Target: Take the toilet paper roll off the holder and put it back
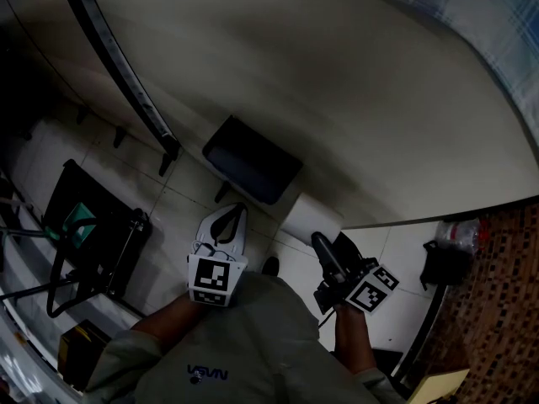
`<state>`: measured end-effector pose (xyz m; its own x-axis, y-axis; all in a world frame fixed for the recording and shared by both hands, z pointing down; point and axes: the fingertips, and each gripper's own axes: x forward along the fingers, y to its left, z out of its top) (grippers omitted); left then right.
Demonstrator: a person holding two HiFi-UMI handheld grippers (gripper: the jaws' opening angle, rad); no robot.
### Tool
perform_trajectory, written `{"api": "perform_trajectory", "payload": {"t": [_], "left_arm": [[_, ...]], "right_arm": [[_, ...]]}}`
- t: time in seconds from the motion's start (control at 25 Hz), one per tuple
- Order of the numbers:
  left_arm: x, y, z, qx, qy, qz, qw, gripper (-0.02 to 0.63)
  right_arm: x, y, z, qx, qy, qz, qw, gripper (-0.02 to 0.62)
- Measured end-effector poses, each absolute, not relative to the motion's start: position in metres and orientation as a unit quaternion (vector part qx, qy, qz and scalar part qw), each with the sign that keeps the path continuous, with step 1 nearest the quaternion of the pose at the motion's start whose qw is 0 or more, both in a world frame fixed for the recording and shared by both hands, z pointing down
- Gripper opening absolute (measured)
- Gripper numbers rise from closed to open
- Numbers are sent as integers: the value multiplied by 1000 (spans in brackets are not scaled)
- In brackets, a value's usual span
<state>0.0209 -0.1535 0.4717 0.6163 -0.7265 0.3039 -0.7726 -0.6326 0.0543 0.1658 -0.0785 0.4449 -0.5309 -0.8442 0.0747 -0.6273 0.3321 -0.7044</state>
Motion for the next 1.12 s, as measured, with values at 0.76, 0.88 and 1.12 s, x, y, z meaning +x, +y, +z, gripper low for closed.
{"api": "perform_trajectory", "payload": {"t": [0.76,0.88,1.12], "left_arm": [[25,-155,478,898,-408,135,99,5],[23,-157,482,894,-414,141,100,5],[28,-156,488,892,-415,154,97,66]], "right_arm": [[163,-81,444,-460,799,-354,157,167],[162,-81,444,-460,799,-355,157,167],[164,-81,444,-459,799,-355,156,167]]}}
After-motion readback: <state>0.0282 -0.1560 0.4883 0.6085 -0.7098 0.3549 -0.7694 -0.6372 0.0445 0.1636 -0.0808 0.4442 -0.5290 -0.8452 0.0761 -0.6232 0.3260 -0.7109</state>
